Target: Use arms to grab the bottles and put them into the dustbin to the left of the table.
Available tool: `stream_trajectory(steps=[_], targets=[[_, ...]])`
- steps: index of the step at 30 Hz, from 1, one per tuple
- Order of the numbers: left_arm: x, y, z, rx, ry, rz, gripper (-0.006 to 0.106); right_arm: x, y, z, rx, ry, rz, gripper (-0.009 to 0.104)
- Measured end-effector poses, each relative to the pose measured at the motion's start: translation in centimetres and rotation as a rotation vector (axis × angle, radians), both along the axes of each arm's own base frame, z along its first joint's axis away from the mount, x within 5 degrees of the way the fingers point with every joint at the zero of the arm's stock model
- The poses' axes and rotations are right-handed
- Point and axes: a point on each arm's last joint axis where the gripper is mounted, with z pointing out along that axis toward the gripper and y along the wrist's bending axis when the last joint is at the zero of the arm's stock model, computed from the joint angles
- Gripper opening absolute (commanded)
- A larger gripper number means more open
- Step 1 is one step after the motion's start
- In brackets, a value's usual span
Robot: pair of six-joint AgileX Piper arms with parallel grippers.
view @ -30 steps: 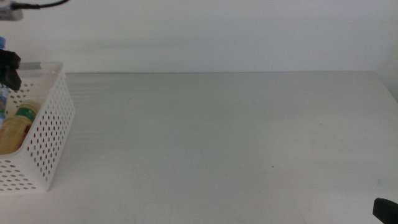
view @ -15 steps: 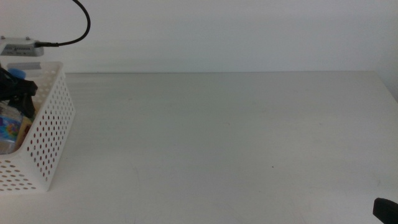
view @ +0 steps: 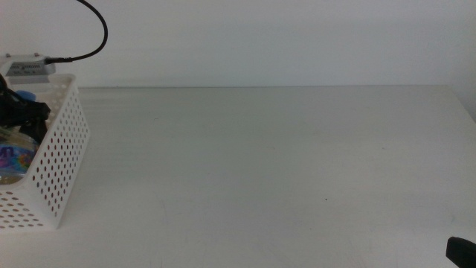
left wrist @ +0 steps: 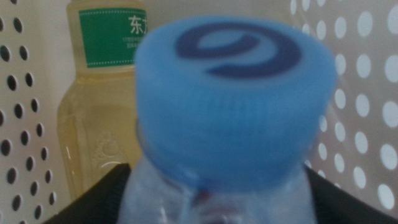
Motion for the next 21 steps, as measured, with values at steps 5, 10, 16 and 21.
stream_trajectory(steps=[5, 10, 16, 21], targets=[[0.1, 0.1, 0.3, 0.011, -0.016, -0.007, 0.09, 0.0, 0.0, 0.0, 0.0, 0.0, 0.0, 0.074], [-0.2, 0.0, 1.1, 0.011, -0.021, -0.009, 0.09, 0.0, 0.0, 0.0, 0.0, 0.0, 0.0, 0.074], [-1.4, -0.4, 4.1, 0.013, -0.076, 0.006, 0.09, 0.0, 0.0, 0.0, 0.0, 0.0, 0.0, 0.074], [-2.8, -1.4, 7.7, -0.027, -0.179, 0.016, 0.09, 0.0, 0.0, 0.0, 0.0, 0.0, 0.0, 0.074]])
